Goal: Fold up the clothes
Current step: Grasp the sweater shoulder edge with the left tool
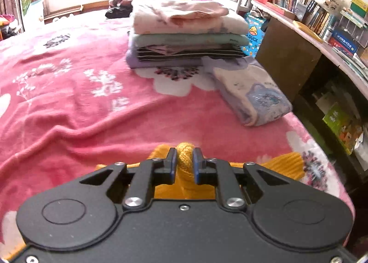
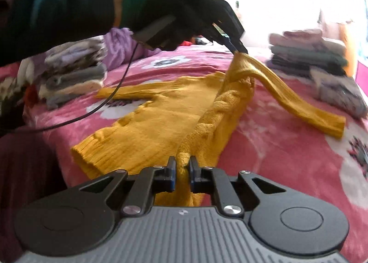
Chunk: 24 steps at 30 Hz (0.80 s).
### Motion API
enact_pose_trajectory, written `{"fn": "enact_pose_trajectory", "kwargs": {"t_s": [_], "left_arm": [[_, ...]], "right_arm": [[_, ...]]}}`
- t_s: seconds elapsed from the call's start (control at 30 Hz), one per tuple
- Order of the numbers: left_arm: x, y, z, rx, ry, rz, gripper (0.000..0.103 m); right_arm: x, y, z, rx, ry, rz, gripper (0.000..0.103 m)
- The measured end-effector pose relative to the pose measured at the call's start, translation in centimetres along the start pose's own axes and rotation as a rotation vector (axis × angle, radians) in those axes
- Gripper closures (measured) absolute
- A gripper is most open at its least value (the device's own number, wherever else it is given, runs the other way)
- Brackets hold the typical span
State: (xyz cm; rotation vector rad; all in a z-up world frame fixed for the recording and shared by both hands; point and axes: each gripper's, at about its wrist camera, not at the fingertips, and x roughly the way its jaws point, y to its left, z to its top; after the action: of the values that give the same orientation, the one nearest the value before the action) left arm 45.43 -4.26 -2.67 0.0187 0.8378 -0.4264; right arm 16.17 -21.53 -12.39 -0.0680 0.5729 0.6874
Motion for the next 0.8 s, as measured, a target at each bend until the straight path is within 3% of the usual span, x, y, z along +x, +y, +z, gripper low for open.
{"fn": "enact_pose_trajectory", "kwargs": {"t_s": [0.33, 0.5, 0.53, 0.67, 0.73, 0.8], "left_arm": [[2.2, 1.4, -1.4, 0.127, -0.047, -0.018, 0.092], [4.7, 2.3, -3.2, 0.187, -0.012, 0.051, 0.093], [5.3, 2.6, -3.8, 0.195, -0.008, 0.06, 0.093], [5.8, 3.0, -4.6, 0.194, -0.046, 0.058, 0.092], [5.2, 3.0, -4.5, 0.193, -0.051, 0.071, 0.085], [4.0, 3.1, -4.5, 0.191, -0.068, 0.103, 0.073]], "right_arm": [[4.1, 3.2, 1.8, -0.076, 0.052, 0.045, 0.092], [6.0, 3.5, 1.5, -0.093, 0.121, 0.043, 0.091], [6.3, 3.7, 1.3, -0.107, 0.137, 0.051, 0.086], [6.4, 3.9, 1.0, -0.135, 0.138, 0.053, 0.085], [6.2, 3.9, 0.9, -0.142, 0.135, 0.055, 0.083], [5.8, 3.8, 0.9, -0.136, 0.124, 0.067, 0.07]]}}
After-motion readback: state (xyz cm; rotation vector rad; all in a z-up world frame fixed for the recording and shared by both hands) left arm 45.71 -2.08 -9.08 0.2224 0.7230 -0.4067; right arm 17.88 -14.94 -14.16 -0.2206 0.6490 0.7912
